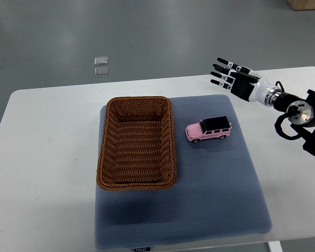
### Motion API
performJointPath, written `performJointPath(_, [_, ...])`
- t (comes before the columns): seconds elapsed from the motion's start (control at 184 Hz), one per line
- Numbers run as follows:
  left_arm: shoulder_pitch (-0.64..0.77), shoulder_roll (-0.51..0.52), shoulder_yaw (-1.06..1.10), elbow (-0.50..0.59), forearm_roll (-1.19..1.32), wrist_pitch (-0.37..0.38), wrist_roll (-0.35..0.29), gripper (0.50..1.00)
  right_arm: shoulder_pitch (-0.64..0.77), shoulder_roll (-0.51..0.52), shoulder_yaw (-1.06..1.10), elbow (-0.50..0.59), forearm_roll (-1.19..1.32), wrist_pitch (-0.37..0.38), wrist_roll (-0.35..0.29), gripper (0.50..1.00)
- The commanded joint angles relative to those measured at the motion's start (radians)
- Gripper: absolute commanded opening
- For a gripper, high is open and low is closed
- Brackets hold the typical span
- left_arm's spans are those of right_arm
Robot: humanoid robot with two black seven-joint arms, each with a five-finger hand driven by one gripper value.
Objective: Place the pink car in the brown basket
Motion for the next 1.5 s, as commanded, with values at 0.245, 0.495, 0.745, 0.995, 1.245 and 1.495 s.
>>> performJointPath(0.245, [0.0, 0.0, 0.0, 0.0, 0.0, -0.002, 0.0, 1.0, 0.001, -0.008, -0.007, 0.003, -0.14, 0.106, 0.029, 0.917])
performJointPath(0.495, [0.0, 0.0, 0.0, 0.0, 0.0, 0.0, 0.0, 1.0, 0.038, -0.049, -0.008, 0.009, -0.481, 0.106, 0.147, 0.913])
performJointPath(0.745, [0.0, 0.0, 0.0, 0.0, 0.0, 0.0, 0.0, 1.0, 0.058, -0.092, -0.013, 0.017, -0.87, 0.106, 0.235, 0.913])
performJointPath(0.995, [0.0, 0.0, 0.0, 0.0, 0.0, 0.0, 0.0, 1.0, 0.066, -0.128, -0.019, 0.109, -1.213, 0.106, 0.305, 0.913])
performJointPath(1.245, [0.0, 0.0, 0.0, 0.0, 0.0, -0.002, 0.0, 1.0, 0.066, -0.207, -0.022, 0.258, -1.438, 0.106, 0.381, 0.913])
performJointPath(1.495, [0.0, 0.0, 0.0, 0.0, 0.0, 0.0, 0.0, 1.0, 0.044, -0.217, -0.024, 0.319, -1.489, -0.04, 0.394, 0.913])
